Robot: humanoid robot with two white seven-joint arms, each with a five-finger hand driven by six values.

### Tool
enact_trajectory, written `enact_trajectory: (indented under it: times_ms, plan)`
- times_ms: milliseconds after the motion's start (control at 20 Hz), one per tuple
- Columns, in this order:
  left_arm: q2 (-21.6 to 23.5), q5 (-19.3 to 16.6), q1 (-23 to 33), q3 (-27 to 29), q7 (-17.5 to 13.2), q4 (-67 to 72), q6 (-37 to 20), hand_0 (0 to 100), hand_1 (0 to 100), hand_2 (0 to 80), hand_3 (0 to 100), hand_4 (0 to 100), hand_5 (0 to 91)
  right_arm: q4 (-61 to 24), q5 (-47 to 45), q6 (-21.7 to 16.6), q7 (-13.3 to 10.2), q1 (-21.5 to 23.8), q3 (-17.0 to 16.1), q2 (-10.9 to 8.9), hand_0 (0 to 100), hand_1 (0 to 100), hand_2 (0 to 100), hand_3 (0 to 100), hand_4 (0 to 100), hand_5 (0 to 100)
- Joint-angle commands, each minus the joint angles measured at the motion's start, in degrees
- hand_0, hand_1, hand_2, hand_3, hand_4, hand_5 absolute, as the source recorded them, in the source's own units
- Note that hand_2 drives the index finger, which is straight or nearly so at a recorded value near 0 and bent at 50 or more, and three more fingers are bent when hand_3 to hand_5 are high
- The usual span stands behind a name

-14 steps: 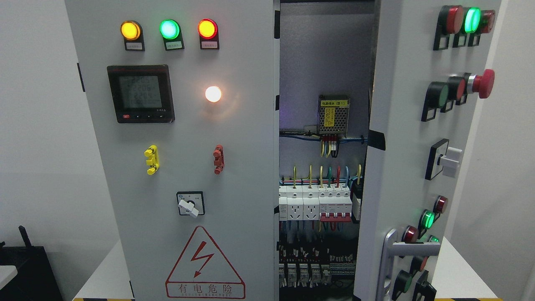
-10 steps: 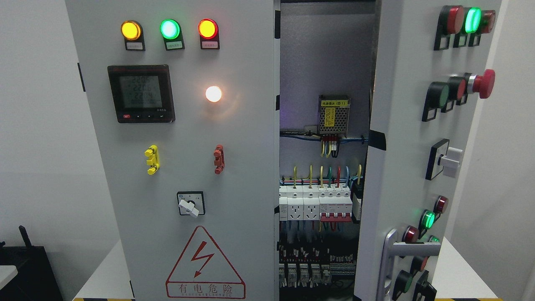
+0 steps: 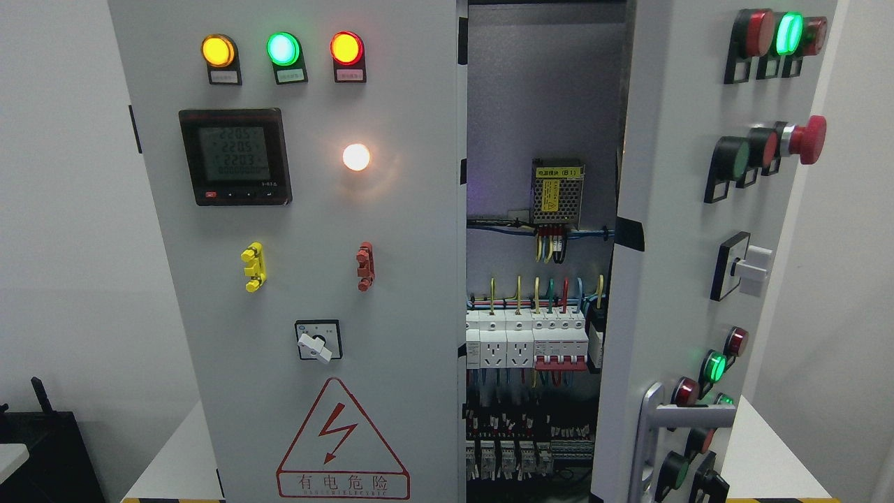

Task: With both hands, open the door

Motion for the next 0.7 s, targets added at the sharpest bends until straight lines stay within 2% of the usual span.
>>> enact_trajectory:
  times_ms: [0,150,250,351,501,651]
  plan:
    - [-0.3,0.8,0.0,0.7,0.0,-1.6,0.0,0,0,0.0,0,4,0.0,0.0,0.0,0.0,0.0,0.0,0.0,0.0,0,0,0,0,0,0]
    - [-0.2,0.6,0.0,0.3,0.0,-2.5,-0.2,0,0,0.0,0,4,0.0,0.0,0.0,0.0,0.0,0.0,0.0,0.0,0,0,0,0,0,0]
    - [-0.1,0.6,1.1,0.2,-0.7,-8.2,-0.1,0,0,0.0,0,4,0.0,0.0,0.0,0.0,0.0,0.0,0.0,0.0,0,0,0,0,0,0]
    - [0.2,0.2,6.4,0.1,-2.4,-16.9,0.2,0,0,0.0,0,4,0.0,0.0,0.0,0.0,0.0,0.0,0.0,0.0,0,0,0,0,0,0]
    - [1.0,-0.4,13.2,-2.4,-2.5,-30.7,0.5,0,0,0.0,0,4,0.0,0.0,0.0,0.0,0.0,0.0,0.0,0.0,0,0,0,0,0,0]
    - [3.6,0.1,17.2,-3.8,-2.8,-40.4,0.2,0,0,0.0,0,4,0.0,0.0,0.0,0.0,0.0,0.0,0.0,0.0,0,0,0,0,0,0]
